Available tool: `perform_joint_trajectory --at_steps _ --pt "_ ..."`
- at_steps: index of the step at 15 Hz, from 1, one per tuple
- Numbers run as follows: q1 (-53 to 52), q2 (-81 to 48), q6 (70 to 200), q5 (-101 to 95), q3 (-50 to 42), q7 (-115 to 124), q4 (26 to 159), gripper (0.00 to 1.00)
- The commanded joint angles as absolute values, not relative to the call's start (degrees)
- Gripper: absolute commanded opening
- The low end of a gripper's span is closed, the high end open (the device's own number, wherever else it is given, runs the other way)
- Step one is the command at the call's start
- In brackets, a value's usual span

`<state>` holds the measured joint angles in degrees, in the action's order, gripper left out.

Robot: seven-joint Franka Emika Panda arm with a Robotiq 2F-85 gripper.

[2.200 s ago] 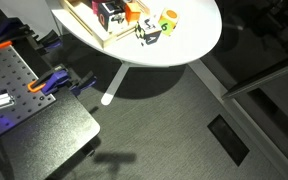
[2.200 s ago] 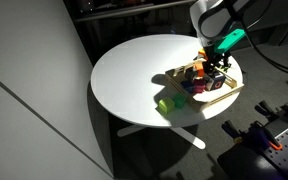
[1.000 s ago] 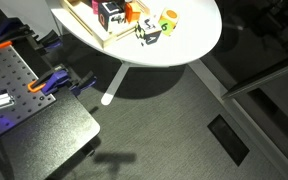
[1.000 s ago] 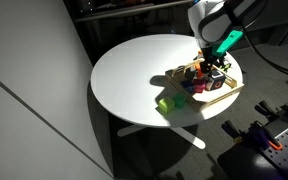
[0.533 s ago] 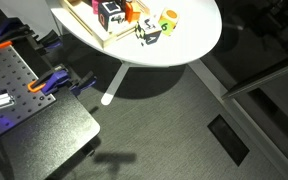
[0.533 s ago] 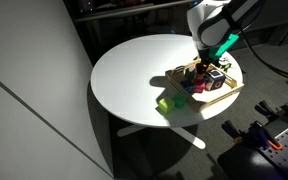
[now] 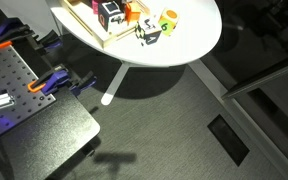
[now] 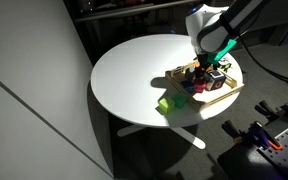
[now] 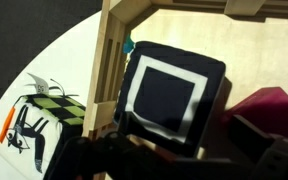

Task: Remove the block with a black square image on top from the wooden tray and place it on the table

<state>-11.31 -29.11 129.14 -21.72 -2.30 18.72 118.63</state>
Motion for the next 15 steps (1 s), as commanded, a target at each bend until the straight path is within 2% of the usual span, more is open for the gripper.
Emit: perform_joint_trajectory --at_steps 1,2,3,4,9,13,14,15 --pt "-12.64 -28.54 127.87 -22.59 -3.51 22.39 120.02 1.0" --pt "-12.86 -28.48 127.61 -22.74 -3.71 23.22 120.21 1.0" --pt "-13.02 -28.54 127.44 -22.71 -3.84 23.91 120.35 0.75" --pt "-13.11 -28.55 127.31 -22.68 -3.95 24.39 120.5 0.73" --pt "-12.86 -27.67 126.28 -22.42 -4.38 25.61 121.12 0.34" --pt "-12.05 -25.39 125.56 -22.02 -4.9 25.71 122.26 0.08" --pt "-11.74 -24.72 125.32 -21.82 -5.05 25.51 122.55 0.04" --pt "-11.34 -24.0 125.11 -21.59 -5.16 25.14 122.77 0.04"
